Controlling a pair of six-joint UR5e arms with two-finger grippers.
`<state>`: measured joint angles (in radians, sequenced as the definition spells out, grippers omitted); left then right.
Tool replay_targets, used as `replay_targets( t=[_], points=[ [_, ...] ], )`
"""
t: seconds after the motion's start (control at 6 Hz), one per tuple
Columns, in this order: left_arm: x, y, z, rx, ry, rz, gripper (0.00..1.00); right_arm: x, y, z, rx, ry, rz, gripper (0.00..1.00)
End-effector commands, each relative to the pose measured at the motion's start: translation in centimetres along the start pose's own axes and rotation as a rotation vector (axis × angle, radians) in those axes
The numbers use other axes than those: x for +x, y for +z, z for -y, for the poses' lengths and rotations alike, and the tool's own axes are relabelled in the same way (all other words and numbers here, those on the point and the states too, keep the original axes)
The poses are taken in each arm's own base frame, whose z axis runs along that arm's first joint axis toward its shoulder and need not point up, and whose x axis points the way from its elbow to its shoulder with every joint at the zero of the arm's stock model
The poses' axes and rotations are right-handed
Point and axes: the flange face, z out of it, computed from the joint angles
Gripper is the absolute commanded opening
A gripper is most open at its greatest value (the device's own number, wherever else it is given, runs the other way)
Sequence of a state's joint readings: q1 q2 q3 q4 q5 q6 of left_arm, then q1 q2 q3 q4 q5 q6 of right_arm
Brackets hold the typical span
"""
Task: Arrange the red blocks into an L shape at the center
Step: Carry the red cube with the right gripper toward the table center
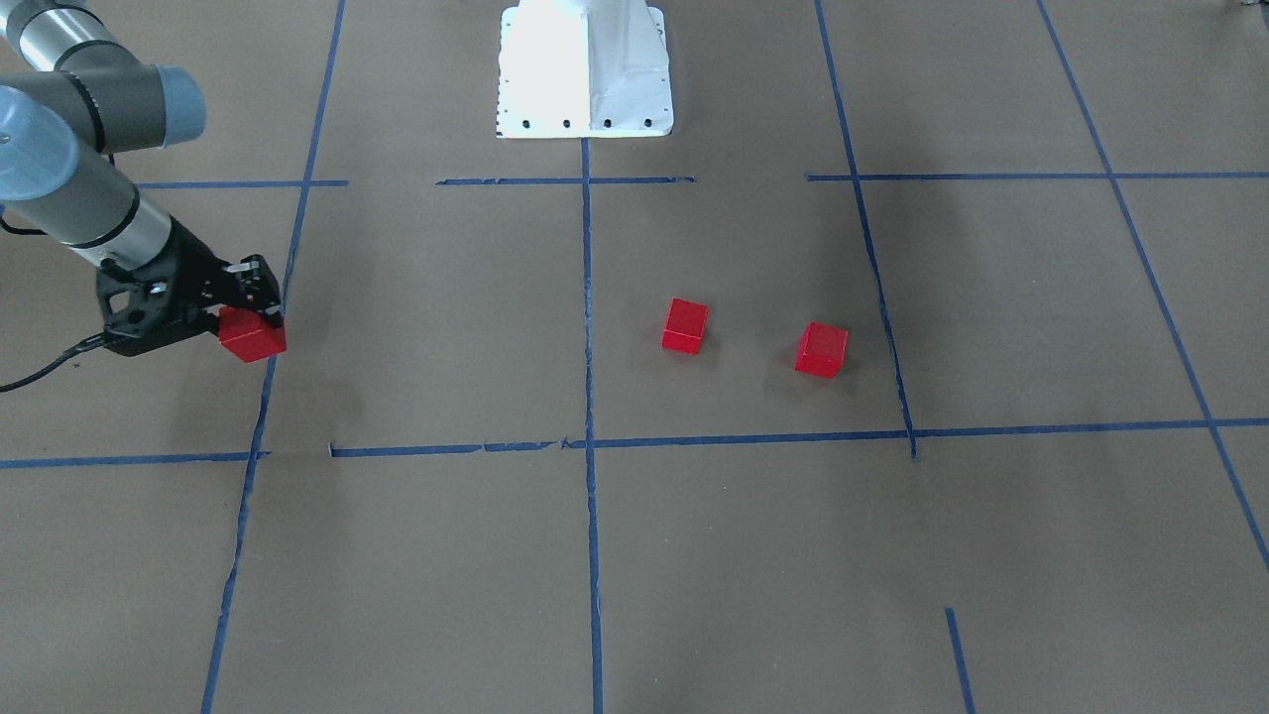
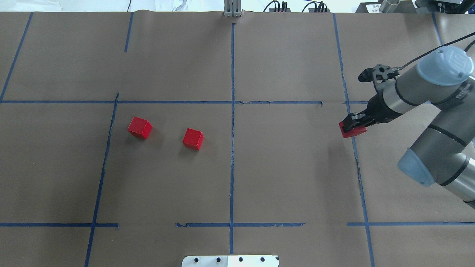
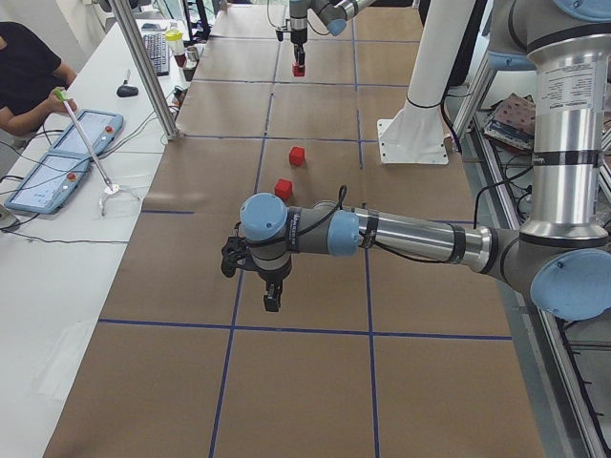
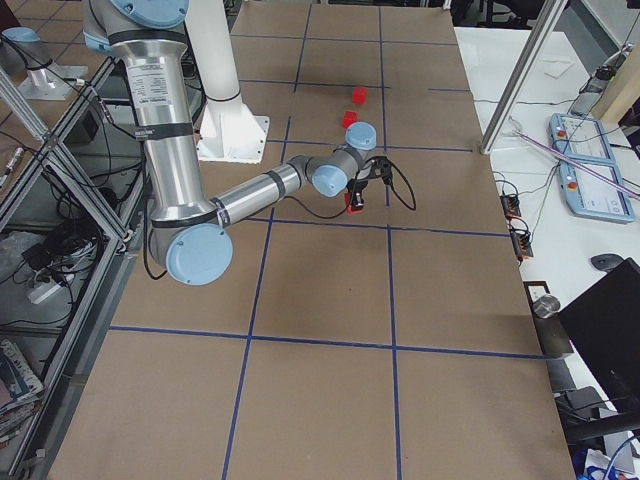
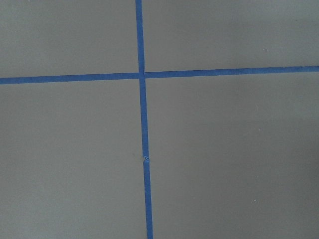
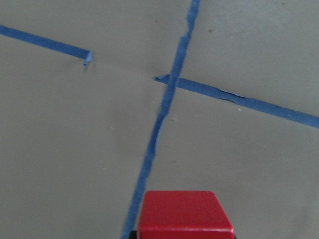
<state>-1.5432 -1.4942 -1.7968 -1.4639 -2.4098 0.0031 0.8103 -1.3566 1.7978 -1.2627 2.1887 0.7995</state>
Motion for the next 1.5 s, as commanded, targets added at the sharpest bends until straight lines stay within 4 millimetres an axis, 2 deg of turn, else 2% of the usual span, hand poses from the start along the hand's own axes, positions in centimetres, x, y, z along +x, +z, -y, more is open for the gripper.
replay_targets(
  t=[0.0,0.17,0.33,0.5,0.67,0.83,1.0,1.33],
  points=[
    [-0.1,0.1,0.0,-0.001,0.004,0.008,1.0,-13.8,0.9,0.8,-0.055,0.174,-0.005,0.0],
    [-0.3,0.2,0.0,-0.004,0.003,0.008,1.0,-19.8,1.1,0.7,-0.04,0.145,-0.029,0.0],
    [-0.5,0.5,0.0,-0.009,0.0,0.007,1.0,-23.4,2.1,0.9,-0.031,0.188,-0.033,0.0],
    [-0.5,0.4,0.0,-0.007,-0.006,0.008,1.0,-27.7,3.1,2.0,-0.04,0.264,-0.024,0.0],
    [-0.9,0.8,0.1,-0.015,-0.011,0.006,1.0,-31.6,5.9,2.3,-0.018,0.318,-0.062,0.0],
    [-0.9,1.1,0.3,-0.021,-0.009,0.006,1.0,-33.4,8.0,1.4,-0.025,0.318,-0.085,0.0],
    [-0.7,0.9,0.4,-0.016,-0.008,0.0,1.0,-34.0,9.2,0.5,-0.02,0.312,-0.102,0.0],
    [-0.6,0.9,0.4,-0.015,-0.009,-0.003,1.0,-34.5,10.2,-0.4,-0.032,0.302,-0.11,0.0]
  ],
)
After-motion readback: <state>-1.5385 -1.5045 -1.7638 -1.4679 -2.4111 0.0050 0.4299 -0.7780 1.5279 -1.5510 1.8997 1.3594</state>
